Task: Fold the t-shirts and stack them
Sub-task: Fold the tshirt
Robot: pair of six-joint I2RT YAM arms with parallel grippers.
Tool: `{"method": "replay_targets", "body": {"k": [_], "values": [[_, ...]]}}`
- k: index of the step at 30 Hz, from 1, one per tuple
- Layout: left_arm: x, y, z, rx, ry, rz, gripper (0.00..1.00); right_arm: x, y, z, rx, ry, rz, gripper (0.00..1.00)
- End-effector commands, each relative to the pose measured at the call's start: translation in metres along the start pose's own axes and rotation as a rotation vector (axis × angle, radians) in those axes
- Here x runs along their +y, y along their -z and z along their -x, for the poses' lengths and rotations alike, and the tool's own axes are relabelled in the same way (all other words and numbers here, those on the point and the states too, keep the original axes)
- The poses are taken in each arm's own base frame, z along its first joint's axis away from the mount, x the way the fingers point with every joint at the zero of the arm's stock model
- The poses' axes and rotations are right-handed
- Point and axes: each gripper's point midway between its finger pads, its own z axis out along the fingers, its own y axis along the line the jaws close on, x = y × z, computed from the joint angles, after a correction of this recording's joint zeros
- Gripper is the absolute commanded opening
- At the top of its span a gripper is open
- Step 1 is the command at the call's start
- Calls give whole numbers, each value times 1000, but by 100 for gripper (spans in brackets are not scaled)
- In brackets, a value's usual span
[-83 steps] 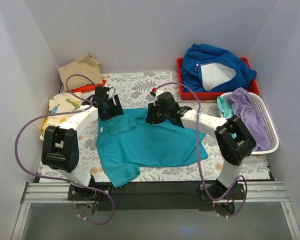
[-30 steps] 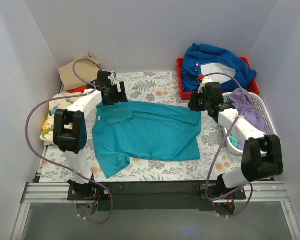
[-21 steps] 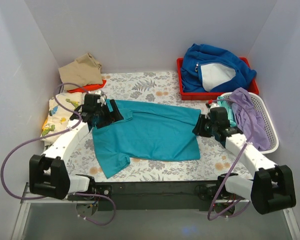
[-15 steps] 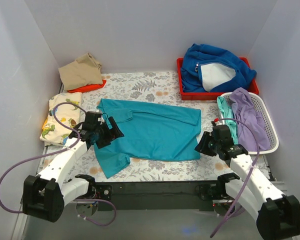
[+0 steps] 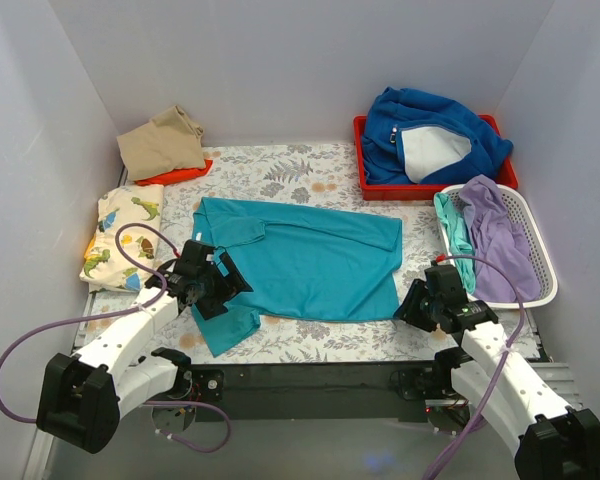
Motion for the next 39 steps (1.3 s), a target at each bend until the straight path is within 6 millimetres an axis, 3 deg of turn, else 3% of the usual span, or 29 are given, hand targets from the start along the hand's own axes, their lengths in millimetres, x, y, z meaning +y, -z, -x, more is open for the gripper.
{"method": "replay_targets", "body": {"k": [1,6,8,11,16,25,33,39], "values": [[4,-2,-7,15,47,14,85,-2,-3,1,-4,-9,-18,46],[6,-5,-15,42,62,0,85,-1,-12,1,-15,-6,2,36],[6,-5,-15,42,59,4,85,5,-12,0,-4,-5,34,17],[7,-5,-15,40,56,5,85,12,-9,3,-14,10,68,1],[6,-4,-14,40,55,5,85,32,14,15,-59,2,149,1],[4,-1,-19,68,43,-5,85,19,50,2,-23,-64,77,1],[5,3,-22,87,42,11,85,13,47,-3,-5,-59,52,1],[12,19,-26,106,33,58,85,15,41,3,-19,-25,54,1]]}}
